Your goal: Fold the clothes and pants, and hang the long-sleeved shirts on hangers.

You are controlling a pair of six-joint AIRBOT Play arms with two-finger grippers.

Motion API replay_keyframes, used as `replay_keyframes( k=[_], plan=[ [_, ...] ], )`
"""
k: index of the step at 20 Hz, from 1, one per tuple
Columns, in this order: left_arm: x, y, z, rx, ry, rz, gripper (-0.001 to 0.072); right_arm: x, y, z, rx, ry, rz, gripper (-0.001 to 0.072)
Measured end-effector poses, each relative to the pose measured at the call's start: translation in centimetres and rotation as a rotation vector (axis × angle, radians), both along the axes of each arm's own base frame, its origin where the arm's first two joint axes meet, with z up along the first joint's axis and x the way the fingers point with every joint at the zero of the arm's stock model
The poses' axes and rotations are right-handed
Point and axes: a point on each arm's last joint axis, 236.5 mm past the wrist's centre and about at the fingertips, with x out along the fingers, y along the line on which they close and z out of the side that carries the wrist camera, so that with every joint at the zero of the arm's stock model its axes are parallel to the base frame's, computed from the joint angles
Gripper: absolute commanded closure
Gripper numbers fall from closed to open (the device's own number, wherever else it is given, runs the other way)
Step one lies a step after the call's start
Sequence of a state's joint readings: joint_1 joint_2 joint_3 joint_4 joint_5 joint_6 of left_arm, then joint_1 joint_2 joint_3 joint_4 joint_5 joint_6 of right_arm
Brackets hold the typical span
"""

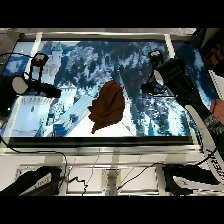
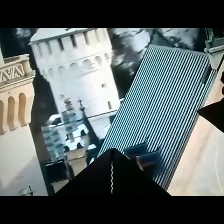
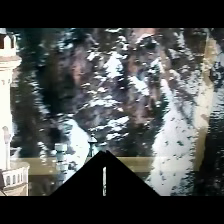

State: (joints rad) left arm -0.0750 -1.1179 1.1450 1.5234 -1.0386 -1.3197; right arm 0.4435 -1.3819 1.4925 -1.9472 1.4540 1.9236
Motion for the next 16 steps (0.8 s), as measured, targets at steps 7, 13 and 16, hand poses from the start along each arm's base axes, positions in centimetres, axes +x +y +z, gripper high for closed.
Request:
replay_keyframes(
  k=[7, 13, 16],
  plan=[
    [1.2, 0.6, -1.8, 0.033, 0.016, 0.003, 0.0407, 0.5, 0.8, 0.0, 0.033, -0.018, 0.014, 0.0697],
    [1.1, 0.4, -4.6, 0.029, 0.098, 0.002, 0.0217, 0.6, 11.2, -1.2, 0.404, 0.004, 0.195, 0.0410],
    [1.3, 0.3, -5.0, 0.024, 0.101, 0.003, 0.0217, -1.8, 17.4, -2.8, 0.518, 0.094, 0.349, 0.0238]
  ],
)
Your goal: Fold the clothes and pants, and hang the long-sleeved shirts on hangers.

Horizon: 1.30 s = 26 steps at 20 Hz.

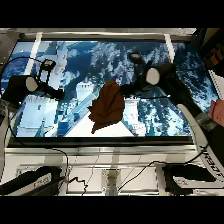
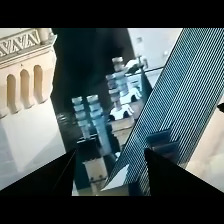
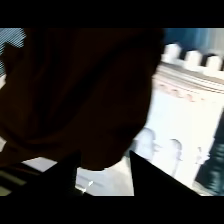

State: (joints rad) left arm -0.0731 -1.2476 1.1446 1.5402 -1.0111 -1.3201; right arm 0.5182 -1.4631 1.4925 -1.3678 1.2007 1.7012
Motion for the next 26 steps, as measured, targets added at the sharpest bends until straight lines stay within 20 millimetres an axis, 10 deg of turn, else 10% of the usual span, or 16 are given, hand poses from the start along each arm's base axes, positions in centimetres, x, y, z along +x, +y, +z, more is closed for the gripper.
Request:
replay_keyframes(
  k=[2, 5, 8, 12, 15, 17, 21, 26],
  plan=[
    [0.0, 0.0, -0.1, -0.001, 0.001, 0.000, 0.0217, -1.7, 3.3, -1.7, 0.010, 0.030, 0.096, 0.0223],
    [0.1, -0.1, -0.1, -0.002, 0.001, 0.000, 0.0217, -3.7, 6.8, -4.8, -0.006, 0.067, 0.186, 0.0008],
    [0.1, -0.1, -0.2, -0.003, 0.001, 0.000, 0.0217, -4.4, 8.5, -8.2, -0.024, 0.117, 0.174, 0.0026],
    [0.1, -0.1, -0.2, -0.004, 0.001, 0.001, 0.0218, -3.8, 9.8, -11.0, -0.015, 0.133, 0.119, 0.0245],
    [0.1, -0.1, -0.2, -0.004, 0.001, 0.001, 0.0219, -2.9, 9.9, -12.6, -0.018, 0.136, 0.064, 0.0694],
    [0.1, -0.1, -0.2, -0.004, 0.001, 0.001, 0.0225, -2.6, 10.0, -12.7, -0.019, 0.131, 0.048, 0.0697],
    [0.1, -0.1, -0.2, -0.005, 0.002, 0.001, 0.0225, -1.4, 9.3, -9.8, -0.078, 0.066, 0.122, 0.0697],
    [0.0, -1.2, -0.1, -0.059, 0.008, 0.010, 0.0225, 3.3, 2.9, 1.6, -0.200, -0.185, 0.111, 0.0698]
  ],
)
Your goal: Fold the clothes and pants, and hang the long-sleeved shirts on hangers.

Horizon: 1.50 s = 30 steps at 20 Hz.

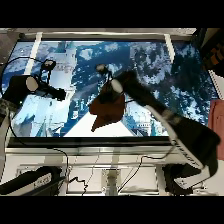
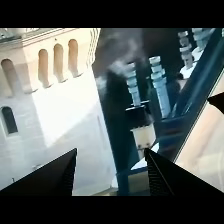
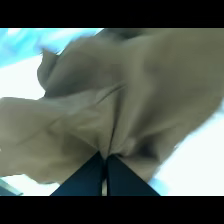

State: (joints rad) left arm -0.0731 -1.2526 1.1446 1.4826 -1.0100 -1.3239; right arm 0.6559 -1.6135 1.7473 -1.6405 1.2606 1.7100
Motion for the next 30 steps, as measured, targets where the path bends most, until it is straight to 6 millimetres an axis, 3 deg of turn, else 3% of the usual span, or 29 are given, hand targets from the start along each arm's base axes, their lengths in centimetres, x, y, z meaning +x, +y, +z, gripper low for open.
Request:
replay_keyframes(
  k=[4, 7, 10, 14, 17, 18, 19, 20, 21, 30],
  plan=[
    [-0.1, -1.7, 0.2, -0.085, 0.007, 0.009, 0.0225, 1.6, -9.9, 9.4, 0.007, -0.148, -0.159, 0.0699],
    [-0.4, -4.2, 0.5, -0.205, 0.024, 0.020, 0.0225, 0.8, -18.2, 12.3, -0.011, -0.176, -0.300, 0.0699],
    [-1.4, -7.6, 0.2, -0.333, 0.061, 0.003, 0.0225, -1.1, -25.6, 9.9, -0.042, -0.114, -0.451, 0.0699],
    [-4.1, -12.0, -1.4, -0.414, 0.136, -0.059, 0.0225, -4.9, -32.3, 1.4, -0.044, 0.040, -0.625, 0.0698],
    [-6.0, -14.6, -2.8, -0.430, 0.176, -0.104, 0.0225, -7.9, -36.3, -3.5, -0.054, 0.123, -0.746, 0.0697],
    [-6.5, -15.3, -3.3, -0.432, 0.184, -0.114, 0.0225, -8.6, -37.2, -4.5, -0.049, 0.139, -0.779, 0.0675],
    [-6.9, -16.0, -3.8, -0.433, 0.193, -0.119, 0.0225, -9.1, -38.0, -5.2, -0.047, 0.151, -0.805, 0.0481],
    [-7.3, -16.6, -4.3, -0.433, 0.204, -0.125, 0.0225, -9.6, -38.6, -5.7, -0.047, 0.158, -0.826, 0.0121],
    [-7.5, -17.1, -4.9, -0.433, 0.216, -0.124, 0.0225, -9.9, -39.1, -6.0, -0.047, 0.161, -0.843, 0.0031],
    [-8.1, -18.5, -11.1, -0.434, 0.349, -0.023, 0.0225, -10.5, -40.3, -6.9, -0.048, 0.167, -0.878, 0.0042]
  ],
)
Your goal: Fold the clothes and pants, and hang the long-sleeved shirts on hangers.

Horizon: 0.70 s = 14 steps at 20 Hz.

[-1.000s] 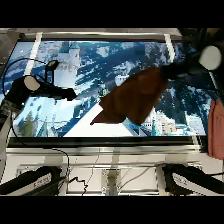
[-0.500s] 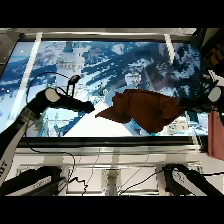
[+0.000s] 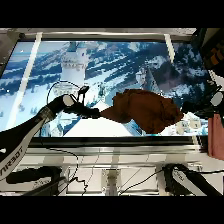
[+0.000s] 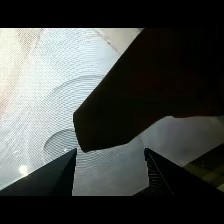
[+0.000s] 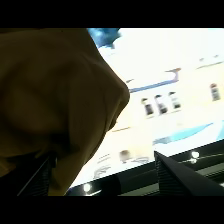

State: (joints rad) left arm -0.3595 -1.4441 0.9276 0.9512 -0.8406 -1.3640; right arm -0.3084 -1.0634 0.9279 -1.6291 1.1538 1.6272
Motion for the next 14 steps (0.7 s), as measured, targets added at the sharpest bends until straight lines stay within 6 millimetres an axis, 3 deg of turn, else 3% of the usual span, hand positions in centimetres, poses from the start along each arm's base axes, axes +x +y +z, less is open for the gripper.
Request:
replay_keyframes(
  k=[3, 4, 6, 7, 10, 12, 13, 14],
  plan=[
    [1.1, -0.9, -0.5, -0.037, -0.005, 0.063, 0.0228, -0.1, 0.0, -0.1, 0.002, 0.002, -0.002, 0.0042],
    [1.5, -1.2, -0.6, -0.046, -0.015, 0.079, 0.0279, -0.1, 0.0, -0.1, 0.002, 0.004, -0.003, 0.0042],
    [1.9, -1.8, -0.8, -0.056, -0.028, 0.098, 0.0584, -0.2, 0.0, -0.1, 0.005, 0.008, -0.004, 0.0043],
    [2.0, -2.1, -1.0, -0.058, -0.032, 0.101, 0.0684, -0.3, 0.1, -0.1, 0.006, 0.011, -0.004, 0.0043],
    [2.8, -2.7, -0.7, -0.067, -0.062, 0.111, 0.0688, -0.4, -0.2, -0.1, -0.006, 0.018, -0.002, 0.0044],
    [4.3, -3.2, 0.7, -0.084, -0.113, 0.105, 0.0689, -0.5, -0.4, -0.1, -0.015, 0.022, -0.001, 0.0050],
    [5.3, -3.4, 2.0, -0.096, -0.153, 0.094, 0.0689, -0.5, -0.4, -0.1, -0.016, 0.023, -0.001, 0.0115],
    [6.5, -3.7, 3.9, -0.109, -0.209, 0.080, 0.0689, -0.6, -0.4, -0.1, -0.016, 0.024, -0.001, 0.0283]
  ],
)
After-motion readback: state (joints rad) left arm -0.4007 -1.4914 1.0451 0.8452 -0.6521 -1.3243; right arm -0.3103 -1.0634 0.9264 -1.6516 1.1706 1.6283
